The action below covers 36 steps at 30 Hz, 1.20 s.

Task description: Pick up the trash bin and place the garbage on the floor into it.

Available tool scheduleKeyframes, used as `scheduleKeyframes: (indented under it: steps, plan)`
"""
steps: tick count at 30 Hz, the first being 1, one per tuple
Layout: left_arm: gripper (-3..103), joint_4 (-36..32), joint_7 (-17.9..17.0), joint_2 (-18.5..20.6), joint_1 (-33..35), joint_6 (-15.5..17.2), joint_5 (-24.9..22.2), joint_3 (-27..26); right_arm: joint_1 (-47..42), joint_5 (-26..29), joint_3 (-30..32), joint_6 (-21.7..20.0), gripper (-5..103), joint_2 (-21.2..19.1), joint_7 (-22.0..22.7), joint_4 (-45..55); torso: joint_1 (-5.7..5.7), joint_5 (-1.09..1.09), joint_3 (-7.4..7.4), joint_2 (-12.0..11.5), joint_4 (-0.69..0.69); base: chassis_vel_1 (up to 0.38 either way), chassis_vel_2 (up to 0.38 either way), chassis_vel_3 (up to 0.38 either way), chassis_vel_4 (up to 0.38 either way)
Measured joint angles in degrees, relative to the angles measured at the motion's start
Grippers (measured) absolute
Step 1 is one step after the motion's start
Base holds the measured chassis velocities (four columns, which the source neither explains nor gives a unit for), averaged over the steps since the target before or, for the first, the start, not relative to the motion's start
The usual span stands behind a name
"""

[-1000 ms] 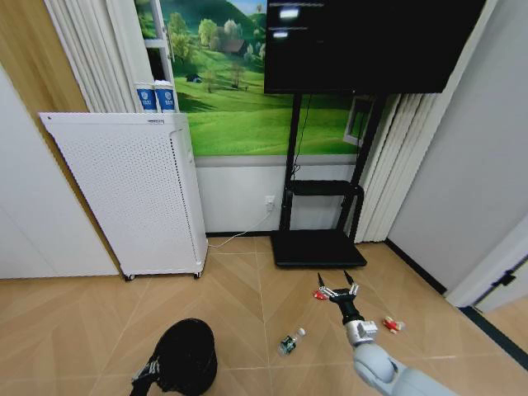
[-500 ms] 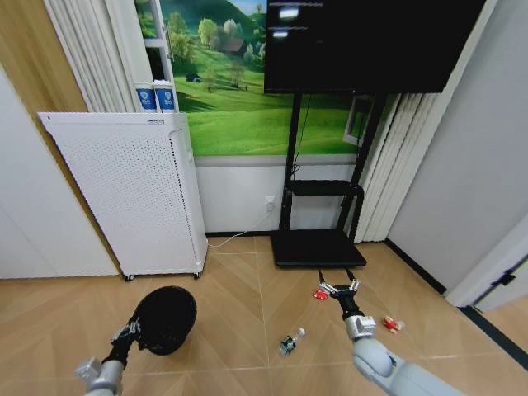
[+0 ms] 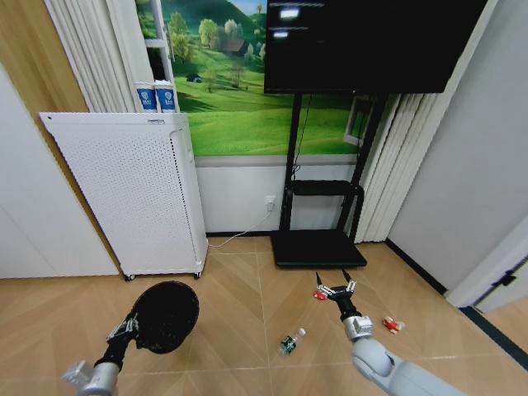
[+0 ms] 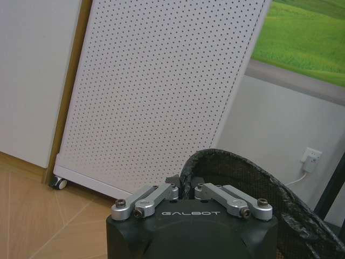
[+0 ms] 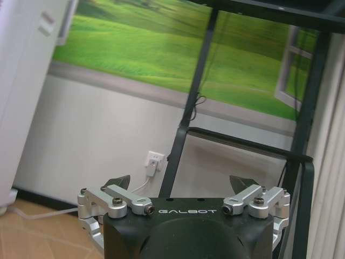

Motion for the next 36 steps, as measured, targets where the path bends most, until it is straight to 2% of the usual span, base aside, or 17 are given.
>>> scheduleKeyframes:
  steps: [4,8,11,18,25,33,36]
  plan:
    - [7,0.54,0.44,-0.10,-0.66,0.00,0.32,1.57,0.35,-2.71,-2.00,0.69,100,-0.68,-0.34,-3.58,0.00,-0.02,0.00,0.00,-0.06,0.000,0.000,0.000,0.000]
    - [7,1.45,1.53,-0.99,-0.47,-0.18,0.94,2.38,2.51,-0.25,-5.48,0.19,100,-0.76,-0.51,-4.92,0.00,-0.03,0.00,0.00,-0.03,0.000,0.000,0.000,0.000]
    - [7,0.96,2.00,-2.26,0.97,-0.51,1.67,2.13,3.72,2.44,-8.16,0.26,100,-0.47,-2.28,-4.91,0.00,0.00,0.00,0.00,0.00,0.000,0.000,0.000,0.000]
    - [7,-0.11,2.37,-3.35,2.50,-0.83,2.48,1.68,3.70,2.71,-9.01,1.25,100,0.14,-4.11,-5.60,-0.01,-0.01,0.00,0.01,0.00,-0.019,0.006,0.012,-0.012]
    - [7,-0.19,2.57,-5.06,3.20,-1.03,3.87,1.96,2.09,0.33,-7.75,3.44,100,0.96,-5.83,-7.55,0.00,-0.02,0.01,0.01,-0.03,-0.220,0.037,0.237,-0.063]
    - [7,-0.50,3.71,-7.09,6.44,-1.98,5.55,1.66,1.11,-4.13,-7.33,3.98,100,1.76,-4.40,-7.56,0.03,0.02,0.02,0.00,-0.02,-0.300,0.111,0.309,-0.142]
    - [7,-0.85,3.97,-7.88,8.31,-2.62,6.20,1.15,0.92,-5.14,-8.40,3.88,100,1.85,-4.24,-7.24,0.04,-0.04,0.02,0.00,-0.02,-0.079,0.110,0.099,-0.072]
